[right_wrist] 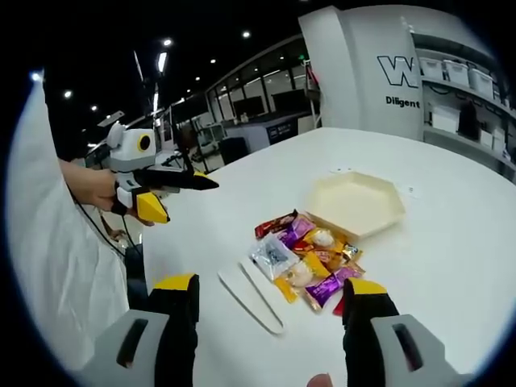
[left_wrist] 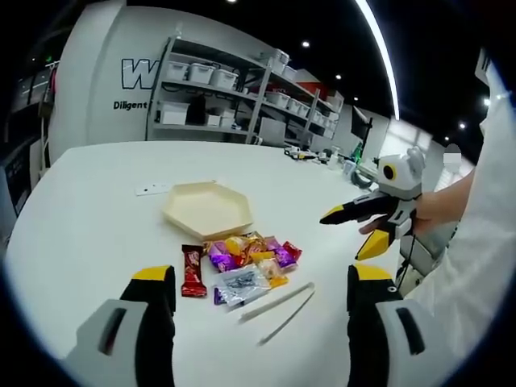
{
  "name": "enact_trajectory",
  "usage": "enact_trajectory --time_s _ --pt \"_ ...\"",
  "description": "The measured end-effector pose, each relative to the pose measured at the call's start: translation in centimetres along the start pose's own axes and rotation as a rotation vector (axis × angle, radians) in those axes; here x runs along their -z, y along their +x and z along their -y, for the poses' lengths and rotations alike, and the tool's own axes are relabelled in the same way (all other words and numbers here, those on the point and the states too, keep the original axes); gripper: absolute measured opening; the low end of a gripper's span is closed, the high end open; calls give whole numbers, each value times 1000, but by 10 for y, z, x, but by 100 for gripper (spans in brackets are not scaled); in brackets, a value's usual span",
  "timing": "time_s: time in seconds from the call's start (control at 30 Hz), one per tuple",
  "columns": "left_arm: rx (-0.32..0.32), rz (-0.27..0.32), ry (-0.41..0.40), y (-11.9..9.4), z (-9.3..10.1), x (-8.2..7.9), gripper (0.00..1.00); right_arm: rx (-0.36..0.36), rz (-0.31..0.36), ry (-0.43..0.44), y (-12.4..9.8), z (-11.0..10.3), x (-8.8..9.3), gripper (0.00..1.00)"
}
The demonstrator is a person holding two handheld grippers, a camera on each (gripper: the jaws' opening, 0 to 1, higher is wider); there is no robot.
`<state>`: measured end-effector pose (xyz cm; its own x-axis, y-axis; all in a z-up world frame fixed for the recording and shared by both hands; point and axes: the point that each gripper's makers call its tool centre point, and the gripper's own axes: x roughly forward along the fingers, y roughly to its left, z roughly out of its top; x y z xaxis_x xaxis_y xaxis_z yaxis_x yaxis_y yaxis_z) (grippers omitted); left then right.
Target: Place the target food into the container with the food tongs after gripping and lifting it, then release it inside without dropping or visibly crushing the food.
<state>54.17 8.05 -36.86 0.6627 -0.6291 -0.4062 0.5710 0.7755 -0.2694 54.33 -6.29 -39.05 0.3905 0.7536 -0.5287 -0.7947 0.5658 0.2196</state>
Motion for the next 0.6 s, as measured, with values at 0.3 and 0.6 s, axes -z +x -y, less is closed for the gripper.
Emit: enact_trajectory --time_s 0.3,0.6 --pt "7 -11 5 1 0 2 85 -5 -6 -2 1 0 1 70" --pt "6 -16 3 2 0 4 84 -11 -12 -3 2 0 2 69"
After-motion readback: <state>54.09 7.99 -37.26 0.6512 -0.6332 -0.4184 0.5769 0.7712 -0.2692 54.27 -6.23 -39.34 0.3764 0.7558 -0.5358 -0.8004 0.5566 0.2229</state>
